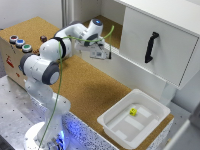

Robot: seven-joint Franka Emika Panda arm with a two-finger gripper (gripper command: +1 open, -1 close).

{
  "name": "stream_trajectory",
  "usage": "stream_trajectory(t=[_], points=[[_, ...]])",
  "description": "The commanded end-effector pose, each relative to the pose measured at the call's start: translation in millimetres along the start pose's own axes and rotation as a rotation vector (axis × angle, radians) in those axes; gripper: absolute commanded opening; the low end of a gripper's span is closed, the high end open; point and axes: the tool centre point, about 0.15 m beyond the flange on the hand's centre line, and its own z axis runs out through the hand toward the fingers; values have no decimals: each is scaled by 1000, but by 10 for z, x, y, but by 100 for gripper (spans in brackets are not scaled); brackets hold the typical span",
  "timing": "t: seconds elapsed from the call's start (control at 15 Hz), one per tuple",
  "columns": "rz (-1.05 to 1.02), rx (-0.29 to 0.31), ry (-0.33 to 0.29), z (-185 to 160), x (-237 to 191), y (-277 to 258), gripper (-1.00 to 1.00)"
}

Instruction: Go open the drawer

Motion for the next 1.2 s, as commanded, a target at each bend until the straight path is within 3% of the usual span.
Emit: stream_trajectory(t=[0.0,0.33,0.53,0.6,1.13], points=[[-153,3,-50,368,747,-692,100],[-310,70,-75,591,1028,-1278,100],[-381,81,-95,694,1037,-1554,100],[-407,56,-106,754,1029,-1610,-100],[-428,5,-99,1323,1161,-1432,-100]])
